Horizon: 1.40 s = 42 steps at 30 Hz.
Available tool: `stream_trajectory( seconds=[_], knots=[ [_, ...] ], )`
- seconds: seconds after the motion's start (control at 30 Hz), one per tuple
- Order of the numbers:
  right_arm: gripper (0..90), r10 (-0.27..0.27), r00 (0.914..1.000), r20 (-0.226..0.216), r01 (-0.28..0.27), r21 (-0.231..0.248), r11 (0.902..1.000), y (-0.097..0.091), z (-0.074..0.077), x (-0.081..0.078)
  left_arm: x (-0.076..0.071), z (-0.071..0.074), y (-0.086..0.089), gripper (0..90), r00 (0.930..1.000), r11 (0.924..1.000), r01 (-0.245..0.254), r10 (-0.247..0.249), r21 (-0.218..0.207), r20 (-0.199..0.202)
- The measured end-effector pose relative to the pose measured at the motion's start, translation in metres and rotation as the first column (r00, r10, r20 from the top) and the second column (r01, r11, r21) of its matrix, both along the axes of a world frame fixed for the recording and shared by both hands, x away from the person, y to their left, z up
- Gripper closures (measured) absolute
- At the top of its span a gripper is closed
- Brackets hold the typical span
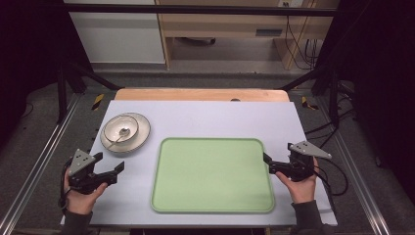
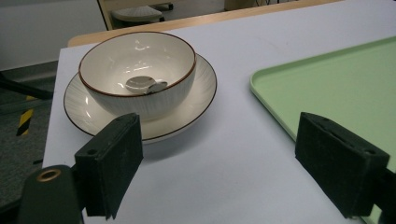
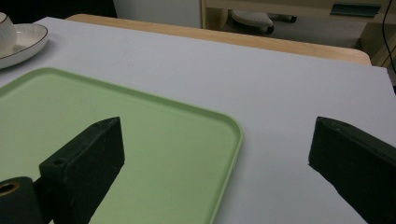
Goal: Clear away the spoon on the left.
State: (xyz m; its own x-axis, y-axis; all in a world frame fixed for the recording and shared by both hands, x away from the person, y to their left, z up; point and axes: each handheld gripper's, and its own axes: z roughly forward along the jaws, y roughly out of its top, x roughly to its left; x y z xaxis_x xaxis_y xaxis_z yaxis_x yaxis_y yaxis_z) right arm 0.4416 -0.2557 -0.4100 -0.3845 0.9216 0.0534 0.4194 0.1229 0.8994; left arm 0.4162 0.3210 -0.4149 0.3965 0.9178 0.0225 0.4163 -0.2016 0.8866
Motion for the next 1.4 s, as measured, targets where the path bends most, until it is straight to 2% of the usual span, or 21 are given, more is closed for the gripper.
stream_trajectory(
  seconds=[0.27, 0.47, 0.63, 0.9, 1.0, 1.1, 1.4],
  knots=[
    [3.9, -0.001, 1.0, 0.001, 0.001, -0.014, 0.9999, 0.003, 0.002, 0.0, 0.008, 0.005, 0.002, 15.6, 0.9999, 0.9984, -0.012, 0.011, 0.055, 0.005],
    [3.9, -0.001, 1.0, -0.002, 0.001, -0.019, 0.9998, 0.003, 0.002, 0.0, 0.017, 0.009, 0.006, 16.9, 0.9995, 0.9972, -0.028, 0.027, 0.069, 0.019],
    [3.9, -0.003, 1.0, -0.001, 0.003, -0.017, 0.9998, 0.003, 0.003, 0.0, 0.031, 0.009, 0.008, 17.7, 0.9992, 0.995, -0.039, 0.038, 0.092, 0.013],
    [3.9, -0.001, 1.0, -0.005, 0.001, -0.017, 0.9999, 0.002, 0.004, 0.001, 0.041, 0.005, 0.004, 19.8, 0.9995, 0.9893, -0.029, 0.03, 0.143, -0.005],
    [4.0, -0.001, 1.0, -0.006, 0.001, -0.018, 0.9998, 0.002, 0.004, 0.001, 0.044, 0.003, 0.005, 25.2, 0.9993, 0.9884, -0.036, 0.037, 0.147, -0.003],
    [4.0, -0.001, 1.0, -0.01, 0.0, -0.02, 0.9998, 0.003, 0.003, 0.001, 0.05, 0.0, 0.006, 30.2, 0.9992, 0.9868, -0.032, 0.035, 0.159, -0.018],
    [4.0, 0.002, 0.9999, -0.016, -0.003, -0.027, 0.9996, 0.003, 0.002, 0.002, 0.052, -0.005, 0.007, 46.7, 0.9991, 0.9809, -0.03, 0.035, 0.192, -0.023]
  ],
)
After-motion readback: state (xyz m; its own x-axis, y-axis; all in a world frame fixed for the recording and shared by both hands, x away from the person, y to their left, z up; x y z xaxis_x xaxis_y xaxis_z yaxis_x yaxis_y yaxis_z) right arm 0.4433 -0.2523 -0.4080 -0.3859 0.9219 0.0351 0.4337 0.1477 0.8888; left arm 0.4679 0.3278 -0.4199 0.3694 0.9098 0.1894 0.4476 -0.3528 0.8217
